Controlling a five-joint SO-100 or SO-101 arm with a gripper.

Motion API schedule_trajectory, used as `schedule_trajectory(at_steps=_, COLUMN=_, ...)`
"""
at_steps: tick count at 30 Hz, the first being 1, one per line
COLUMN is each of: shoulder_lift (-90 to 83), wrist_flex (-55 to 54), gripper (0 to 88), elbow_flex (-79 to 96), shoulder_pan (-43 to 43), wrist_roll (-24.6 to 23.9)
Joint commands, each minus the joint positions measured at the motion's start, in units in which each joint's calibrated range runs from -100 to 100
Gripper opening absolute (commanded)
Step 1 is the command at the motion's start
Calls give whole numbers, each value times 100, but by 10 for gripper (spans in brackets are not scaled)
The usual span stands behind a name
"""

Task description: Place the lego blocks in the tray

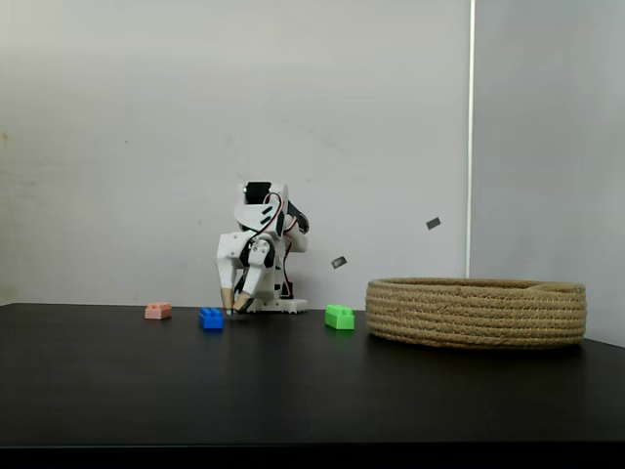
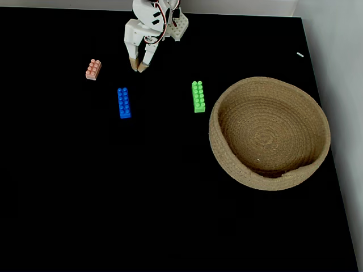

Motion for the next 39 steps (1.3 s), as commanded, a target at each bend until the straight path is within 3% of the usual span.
schedule_trajectory(at_steps=1, shoulder_lift=-32, wrist_flex=58, gripper=2, elbow_flex=71, shoulder_pan=-68, wrist_roll=-29)
schedule_trajectory(at_steps=39, shoulder_lift=-32, wrist_flex=58, gripper=2, elbow_flex=71, shoulder_pan=-109, wrist_roll=-39)
